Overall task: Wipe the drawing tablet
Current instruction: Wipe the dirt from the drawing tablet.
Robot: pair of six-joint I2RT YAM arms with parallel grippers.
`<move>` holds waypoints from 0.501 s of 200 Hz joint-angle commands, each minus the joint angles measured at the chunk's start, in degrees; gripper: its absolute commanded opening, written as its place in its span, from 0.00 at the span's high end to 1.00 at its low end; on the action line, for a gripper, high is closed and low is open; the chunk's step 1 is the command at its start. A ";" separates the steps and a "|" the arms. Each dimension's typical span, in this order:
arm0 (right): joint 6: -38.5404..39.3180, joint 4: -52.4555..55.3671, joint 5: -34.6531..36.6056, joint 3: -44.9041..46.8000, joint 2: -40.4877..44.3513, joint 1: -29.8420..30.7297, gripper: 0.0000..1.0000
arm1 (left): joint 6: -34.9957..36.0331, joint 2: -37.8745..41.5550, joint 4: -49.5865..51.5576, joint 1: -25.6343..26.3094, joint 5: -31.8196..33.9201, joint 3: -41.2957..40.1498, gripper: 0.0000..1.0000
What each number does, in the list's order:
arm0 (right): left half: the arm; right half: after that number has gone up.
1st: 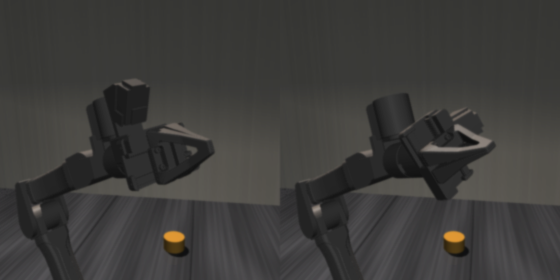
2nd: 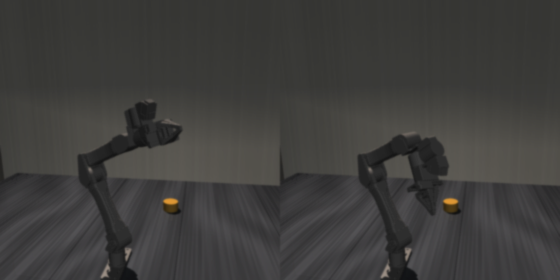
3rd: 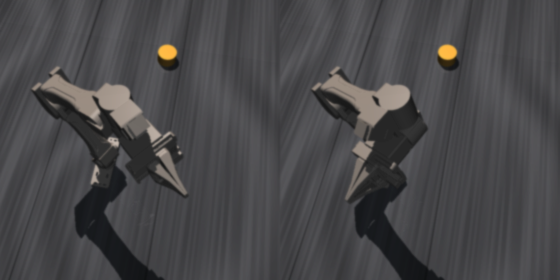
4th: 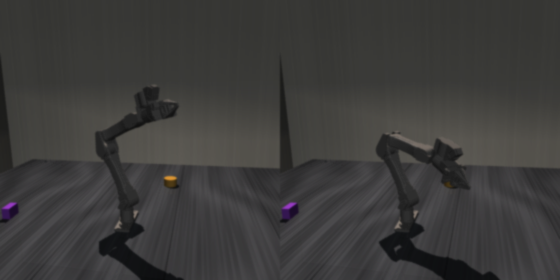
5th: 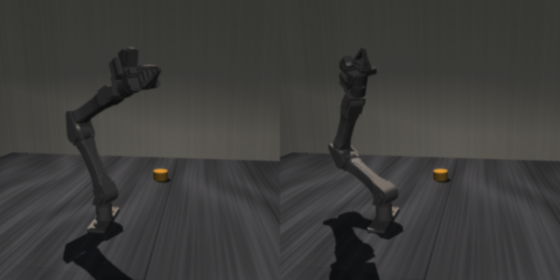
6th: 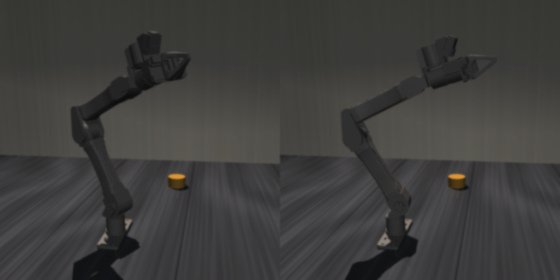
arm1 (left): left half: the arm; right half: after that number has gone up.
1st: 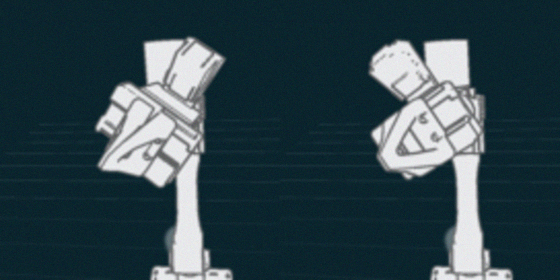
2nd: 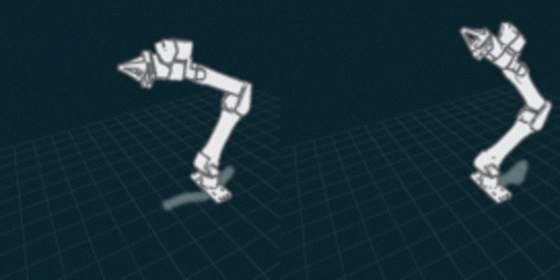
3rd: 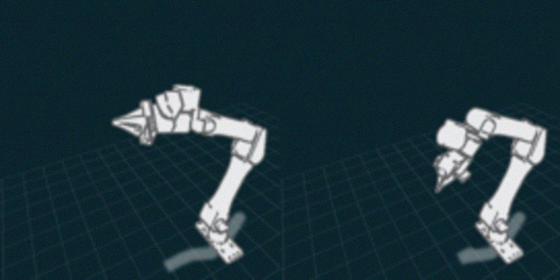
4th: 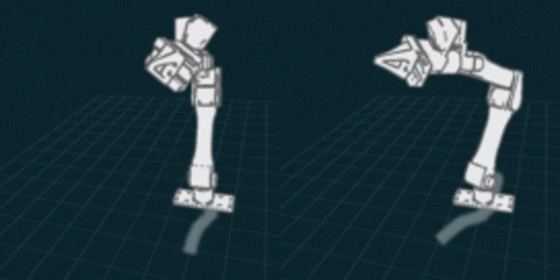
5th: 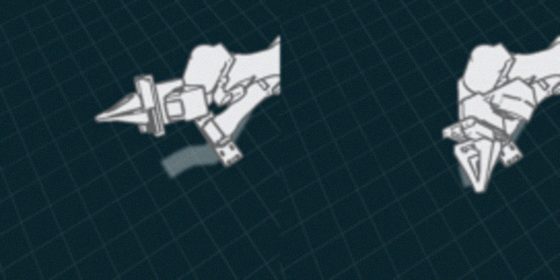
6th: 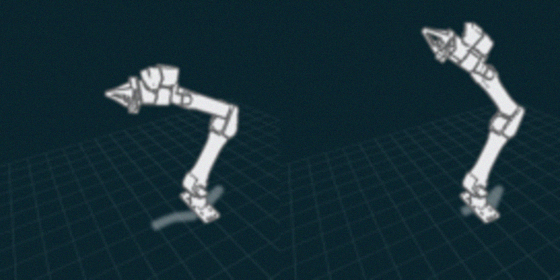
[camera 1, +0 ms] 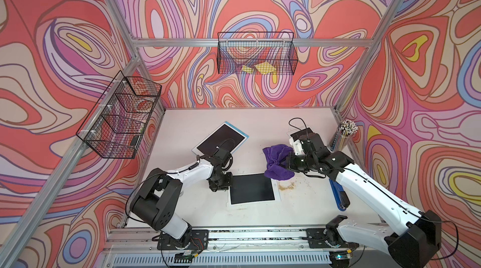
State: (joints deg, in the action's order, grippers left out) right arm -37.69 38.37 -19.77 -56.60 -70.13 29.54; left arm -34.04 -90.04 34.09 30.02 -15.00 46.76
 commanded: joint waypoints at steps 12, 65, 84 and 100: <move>-1.13 -6.71 -7.58 -0.47 -12.30 4.65 1.00 | 0.76 -5.06 -4.62 0.51 5.56 -4.30 1.00; -4.81 -18.05 -11.28 -3.54 -27.74 12.88 1.00 | 0.43 -5.23 -4.98 0.53 5.34 -4.33 1.00; -5.74 -19.82 -12.45 -3.75 -32.91 15.36 1.00 | 0.41 -5.42 -4.91 0.48 5.30 -4.22 1.00; -4.95 -17.62 -14.20 -5.80 -36.66 19.44 1.00 | 0.44 -5.50 -4.82 0.48 5.16 -4.14 1.00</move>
State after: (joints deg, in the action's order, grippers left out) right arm -42.04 22.06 -30.52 -59.75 -102.08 44.62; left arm -34.09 -90.04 34.04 30.02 -15.05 46.72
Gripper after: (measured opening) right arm 0.147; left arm 0.046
